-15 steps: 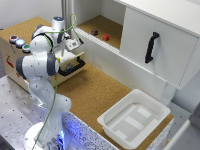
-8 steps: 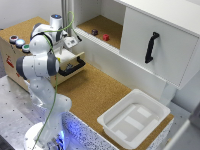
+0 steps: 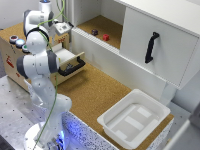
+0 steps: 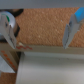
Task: Turn off the blue led light
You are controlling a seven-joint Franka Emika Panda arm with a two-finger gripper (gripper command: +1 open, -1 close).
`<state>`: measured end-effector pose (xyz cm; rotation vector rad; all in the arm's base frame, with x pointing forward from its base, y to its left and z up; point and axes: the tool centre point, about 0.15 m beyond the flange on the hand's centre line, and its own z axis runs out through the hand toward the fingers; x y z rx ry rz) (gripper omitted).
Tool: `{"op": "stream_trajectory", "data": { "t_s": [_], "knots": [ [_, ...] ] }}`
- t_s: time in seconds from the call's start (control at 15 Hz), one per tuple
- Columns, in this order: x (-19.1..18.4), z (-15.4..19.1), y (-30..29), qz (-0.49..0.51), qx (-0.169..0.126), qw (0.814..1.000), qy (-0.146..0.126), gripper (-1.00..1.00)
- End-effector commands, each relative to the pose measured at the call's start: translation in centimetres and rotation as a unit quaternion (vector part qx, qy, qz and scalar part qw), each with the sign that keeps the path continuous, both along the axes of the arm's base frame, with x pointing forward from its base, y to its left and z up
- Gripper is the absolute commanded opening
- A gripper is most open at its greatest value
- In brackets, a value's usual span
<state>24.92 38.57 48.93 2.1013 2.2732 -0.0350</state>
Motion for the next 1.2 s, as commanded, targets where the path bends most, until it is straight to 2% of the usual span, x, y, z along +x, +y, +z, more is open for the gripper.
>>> {"op": "stream_trajectory", "data": {
  "t_s": [0.0, 0.13, 0.4, 0.73, 0.8, 1.13],
  "knots": [
    [-3.4, 5.3, 6.0, -0.054, -0.093, 0.994, 0.001, 1.00],
    [-5.6, 5.6, 7.6, -0.061, -0.090, 0.994, -0.010, 1.00],
    [-8.6, 3.4, 10.3, -0.059, -0.039, 0.997, -0.009, 1.00],
    [-8.8, 1.8, 12.2, -0.024, -0.002, 0.999, -0.027, 1.00],
    [-8.6, 1.8, 12.4, -0.013, 0.002, 0.999, -0.034, -1.00],
    [-7.7, 1.0, 13.5, 0.060, 0.018, 0.997, -0.041, -1.00]
  ]
}}
